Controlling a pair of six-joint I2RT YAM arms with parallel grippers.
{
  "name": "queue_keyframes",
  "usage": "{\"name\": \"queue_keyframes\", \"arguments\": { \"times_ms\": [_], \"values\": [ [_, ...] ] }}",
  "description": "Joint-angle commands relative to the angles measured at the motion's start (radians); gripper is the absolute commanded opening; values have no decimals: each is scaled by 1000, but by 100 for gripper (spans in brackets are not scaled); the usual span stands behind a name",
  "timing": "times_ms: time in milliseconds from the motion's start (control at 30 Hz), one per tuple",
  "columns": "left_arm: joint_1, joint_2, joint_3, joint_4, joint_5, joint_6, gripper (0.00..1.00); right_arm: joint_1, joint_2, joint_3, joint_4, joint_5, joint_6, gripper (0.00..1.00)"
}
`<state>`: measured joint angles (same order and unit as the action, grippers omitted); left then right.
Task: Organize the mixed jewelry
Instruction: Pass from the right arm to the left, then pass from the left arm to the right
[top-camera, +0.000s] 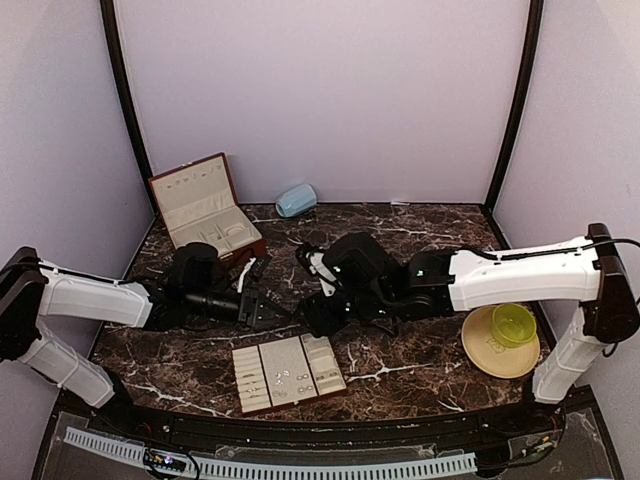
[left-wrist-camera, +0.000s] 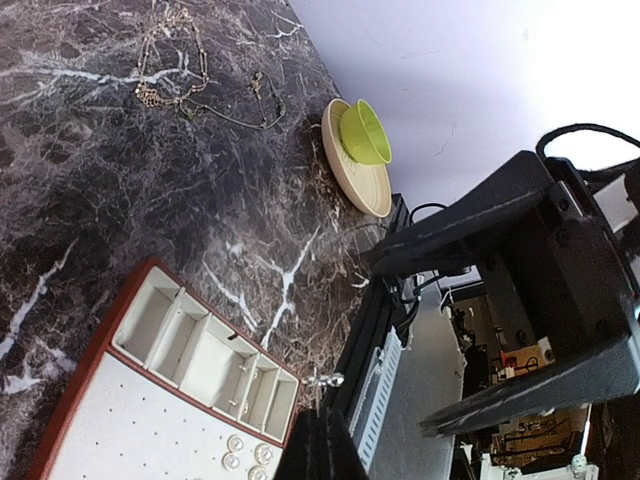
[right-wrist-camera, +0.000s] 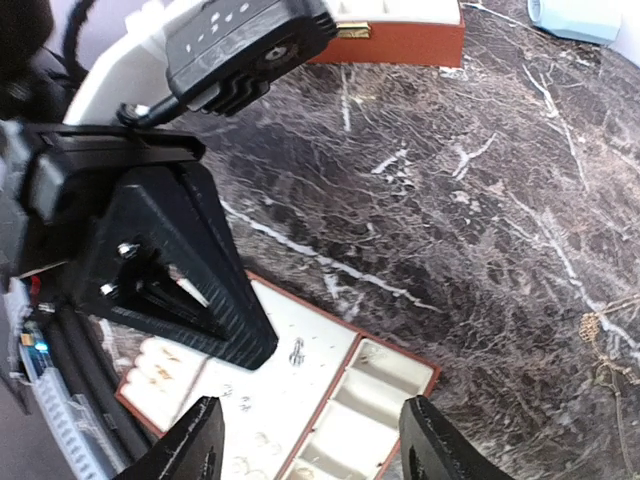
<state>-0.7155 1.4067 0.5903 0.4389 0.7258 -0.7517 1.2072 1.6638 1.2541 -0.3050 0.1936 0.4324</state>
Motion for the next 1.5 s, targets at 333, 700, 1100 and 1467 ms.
{"name": "queue_keyframes", "arguments": {
  "times_ms": [333,700,1100,1467],
  "values": [
    [0,-202,-91,199,18,343,0,-155,-161,-279,631,-599,276,58],
    [-1,-234,-109,227,17,419,0,-150,-75,-251,744,-703,358,49],
    [-7,-240,-124,252,36,416,0,-151,-32,-205,700,-659,343,40],
    [-13,-242,-126,254,41,416,0,-151,-17,-199,710,-649,353,26]
  ]
}}
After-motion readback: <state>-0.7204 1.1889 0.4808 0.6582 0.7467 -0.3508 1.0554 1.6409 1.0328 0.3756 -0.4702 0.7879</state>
